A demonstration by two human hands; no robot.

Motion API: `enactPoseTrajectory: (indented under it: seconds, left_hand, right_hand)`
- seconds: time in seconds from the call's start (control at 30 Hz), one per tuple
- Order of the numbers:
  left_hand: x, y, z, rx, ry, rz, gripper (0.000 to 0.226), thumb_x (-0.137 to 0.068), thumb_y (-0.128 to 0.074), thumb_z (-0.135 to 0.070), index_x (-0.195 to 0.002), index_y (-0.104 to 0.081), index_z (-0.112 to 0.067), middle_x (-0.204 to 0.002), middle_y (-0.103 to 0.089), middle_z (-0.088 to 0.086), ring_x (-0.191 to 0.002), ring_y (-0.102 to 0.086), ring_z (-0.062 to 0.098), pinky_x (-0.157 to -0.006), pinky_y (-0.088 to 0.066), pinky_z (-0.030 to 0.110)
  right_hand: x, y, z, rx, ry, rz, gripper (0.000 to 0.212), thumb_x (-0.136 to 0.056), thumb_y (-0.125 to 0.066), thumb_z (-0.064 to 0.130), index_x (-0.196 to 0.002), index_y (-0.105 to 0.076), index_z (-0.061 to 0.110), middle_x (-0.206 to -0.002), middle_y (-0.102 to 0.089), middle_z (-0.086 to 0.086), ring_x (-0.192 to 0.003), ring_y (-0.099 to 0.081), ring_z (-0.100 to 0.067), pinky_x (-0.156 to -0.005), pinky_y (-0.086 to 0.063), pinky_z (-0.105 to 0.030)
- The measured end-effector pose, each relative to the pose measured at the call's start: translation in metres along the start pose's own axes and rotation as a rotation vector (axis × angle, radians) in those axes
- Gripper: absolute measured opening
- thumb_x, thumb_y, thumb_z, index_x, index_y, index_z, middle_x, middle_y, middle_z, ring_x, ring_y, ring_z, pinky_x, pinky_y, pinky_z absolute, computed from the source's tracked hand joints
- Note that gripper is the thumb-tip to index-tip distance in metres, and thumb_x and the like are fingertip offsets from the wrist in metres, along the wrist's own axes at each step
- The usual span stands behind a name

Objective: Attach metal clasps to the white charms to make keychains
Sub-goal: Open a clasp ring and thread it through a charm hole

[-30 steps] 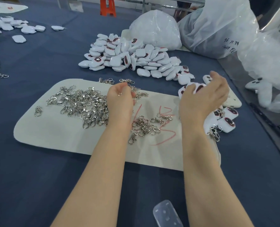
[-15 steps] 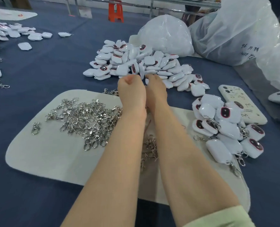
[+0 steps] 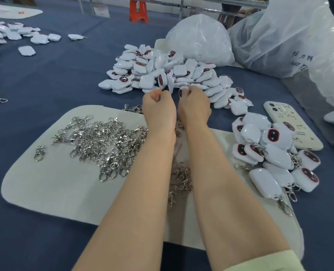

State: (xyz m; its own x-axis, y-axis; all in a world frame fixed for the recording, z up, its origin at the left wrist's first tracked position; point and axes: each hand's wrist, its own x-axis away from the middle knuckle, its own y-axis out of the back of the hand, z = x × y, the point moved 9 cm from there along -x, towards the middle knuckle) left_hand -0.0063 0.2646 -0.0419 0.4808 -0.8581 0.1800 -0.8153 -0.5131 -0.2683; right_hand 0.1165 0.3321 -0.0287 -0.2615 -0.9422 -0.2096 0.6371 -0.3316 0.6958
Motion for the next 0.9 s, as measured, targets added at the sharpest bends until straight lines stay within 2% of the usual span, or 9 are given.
enactPoseTrajectory:
  seconds: [0.07, 0.1, 0.23, 0.37, 0.47, 0.57, 0.67, 0.73, 0.9]
  left_hand:
    - [0.007, -0.001, -0.002, -0.044, -0.001, 0.044, 0.036, -0.094, -0.046, -0.013, -0.130, -0.049, -0.015, -0.126, -0.054, 0.008, -0.100, -0.054, 0.018, -0.078, -0.039, 0.022]
    - [0.011, -0.002, -0.003, -0.067, -0.004, 0.066, 0.039, -0.094, -0.046, -0.015, -0.133, -0.047, -0.018, -0.129, -0.053, 0.007, -0.106, -0.054, 0.019, -0.080, -0.040, 0.024]
    - [0.032, -0.002, -0.009, -0.083, -0.034, 0.163, 0.039, -0.095, -0.052, -0.021, -0.134, -0.049, -0.015, -0.105, -0.061, 0.001, -0.095, -0.059, 0.020, -0.087, -0.048, 0.032]
    - [0.057, 0.007, -0.003, -0.062, -0.008, 0.259, 0.026, -0.092, -0.059, -0.012, -0.116, -0.060, -0.004, -0.094, -0.060, 0.012, -0.071, -0.058, 0.015, -0.062, -0.054, 0.019]
    - [0.069, 0.024, 0.012, 0.105, 0.091, 0.235, 0.012, -0.090, -0.061, -0.008, -0.102, -0.062, -0.006, -0.100, -0.065, 0.013, -0.072, -0.064, 0.013, -0.059, -0.053, 0.015]
    - [0.069, 0.042, 0.024, 0.342, 0.211, 0.147, 0.005, -0.091, -0.060, -0.008, -0.087, -0.062, -0.007, -0.080, -0.069, 0.005, -0.061, -0.065, 0.008, -0.051, -0.051, 0.014]
    - [0.062, 0.046, 0.029, 0.532, 0.258, 0.089, 0.021, -0.092, -0.057, -0.005, -0.110, -0.057, 0.006, -0.097, -0.063, 0.013, -0.072, -0.064, 0.014, -0.055, -0.054, 0.015]
    - [0.060, 0.043, 0.027, 0.563, 0.235, 0.088, 0.032, -0.093, -0.054, -0.005, -0.122, -0.050, 0.009, -0.101, -0.062, 0.015, -0.074, -0.067, 0.016, -0.057, -0.054, 0.016]
    - [0.057, 0.052, 0.021, 0.565, 0.156, 0.009, 0.028, -0.093, -0.051, -0.002, -0.120, -0.043, 0.000, -0.102, -0.063, 0.018, -0.070, -0.071, 0.018, -0.063, -0.058, 0.021]
  right_hand:
    - [0.006, 0.014, 0.006, -0.240, 0.027, 0.000, 0.028, -0.101, -0.037, 0.024, -0.105, -0.056, 0.004, -0.099, -0.060, -0.009, -0.093, -0.054, -0.026, -0.068, -0.032, -0.027]
    - [0.012, 0.021, 0.009, -0.344, 0.040, 0.015, 0.023, -0.101, -0.040, 0.024, -0.105, -0.053, 0.005, -0.099, -0.061, -0.008, -0.090, -0.056, -0.026, -0.071, -0.038, -0.027]
    - [0.041, 0.048, 0.014, -0.468, 0.092, 0.106, 0.018, -0.095, -0.053, 0.032, -0.091, -0.049, 0.014, -0.083, -0.059, 0.000, -0.082, -0.061, -0.023, -0.084, -0.052, -0.046]
    - [0.067, 0.067, 0.006, -0.408, 0.111, 0.118, 0.031, -0.094, -0.053, 0.039, -0.081, -0.060, 0.012, -0.071, -0.057, 0.004, -0.069, -0.056, -0.016, -0.076, -0.054, -0.045]
    - [0.083, 0.071, -0.015, -0.501, -0.032, 0.121, 0.030, -0.097, -0.047, 0.037, -0.082, -0.063, 0.016, -0.073, -0.065, 0.006, -0.061, -0.060, -0.006, -0.066, -0.052, -0.030]
    - [0.101, 0.059, -0.022, -0.195, 0.043, 0.211, 0.028, -0.093, -0.052, 0.040, -0.105, -0.066, 0.018, -0.103, -0.066, 0.000, -0.090, -0.061, -0.014, -0.084, -0.047, -0.030]
    - [0.119, 0.030, -0.018, 0.172, 0.152, 0.425, 0.040, -0.084, -0.062, 0.041, -0.121, -0.059, 0.028, -0.120, -0.054, -0.008, -0.111, -0.051, -0.029, -0.096, -0.043, -0.039]
    - [0.124, 0.017, -0.011, 0.308, 0.221, 0.464, 0.040, -0.082, -0.062, 0.035, -0.121, -0.057, 0.028, -0.121, -0.051, -0.010, -0.112, -0.048, -0.034, -0.096, -0.043, -0.043]
    - [0.122, 0.017, -0.007, 0.177, 0.196, 0.324, 0.011, -0.088, -0.060, 0.026, -0.097, -0.064, 0.023, -0.107, -0.063, -0.007, -0.100, -0.058, -0.028, -0.088, -0.046, -0.039]
